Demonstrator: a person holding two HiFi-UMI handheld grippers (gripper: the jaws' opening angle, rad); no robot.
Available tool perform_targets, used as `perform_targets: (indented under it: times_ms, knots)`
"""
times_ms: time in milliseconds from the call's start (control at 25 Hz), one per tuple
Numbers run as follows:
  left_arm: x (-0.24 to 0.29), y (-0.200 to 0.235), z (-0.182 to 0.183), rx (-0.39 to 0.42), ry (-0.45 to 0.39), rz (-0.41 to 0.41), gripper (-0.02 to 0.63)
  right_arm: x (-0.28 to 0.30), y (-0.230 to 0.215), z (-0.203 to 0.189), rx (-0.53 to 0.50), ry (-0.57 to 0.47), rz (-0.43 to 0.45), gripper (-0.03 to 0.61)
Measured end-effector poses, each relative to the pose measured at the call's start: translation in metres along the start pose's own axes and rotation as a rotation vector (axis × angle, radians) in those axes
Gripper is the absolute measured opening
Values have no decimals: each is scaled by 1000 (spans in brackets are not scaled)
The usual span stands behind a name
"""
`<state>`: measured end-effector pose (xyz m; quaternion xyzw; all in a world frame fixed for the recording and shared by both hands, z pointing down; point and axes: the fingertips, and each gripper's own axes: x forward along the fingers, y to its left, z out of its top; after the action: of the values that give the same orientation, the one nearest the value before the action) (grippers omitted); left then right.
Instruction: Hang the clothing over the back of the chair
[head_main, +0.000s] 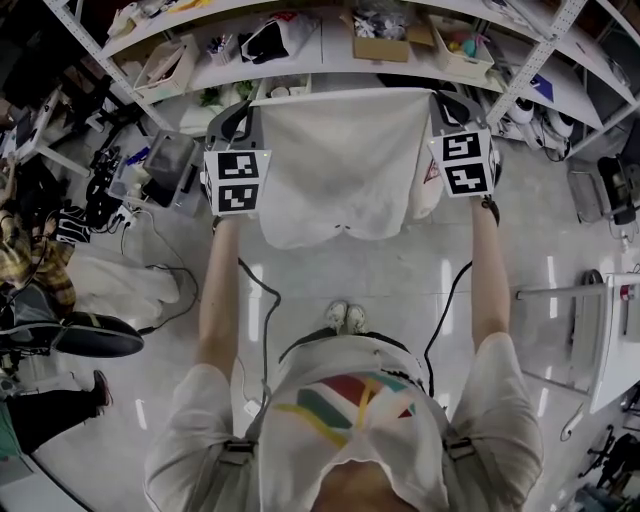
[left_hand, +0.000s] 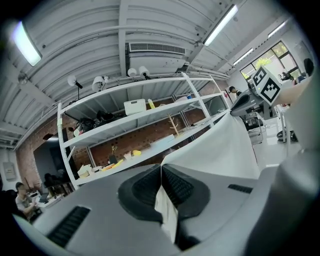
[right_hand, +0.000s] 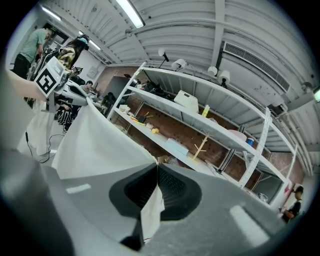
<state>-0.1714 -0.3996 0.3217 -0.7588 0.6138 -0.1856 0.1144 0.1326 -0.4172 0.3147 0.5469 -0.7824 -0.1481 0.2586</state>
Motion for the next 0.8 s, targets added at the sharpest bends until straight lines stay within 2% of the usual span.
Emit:
perform_targets:
  times_ms: [480,800]
  knots:
    - [15,-31,-59,2,116,-51,16,11,34,-61,15,125,56,9]
    - [22,-54,-106,9,198,-98,16,19,73,-120,15,238,135,9]
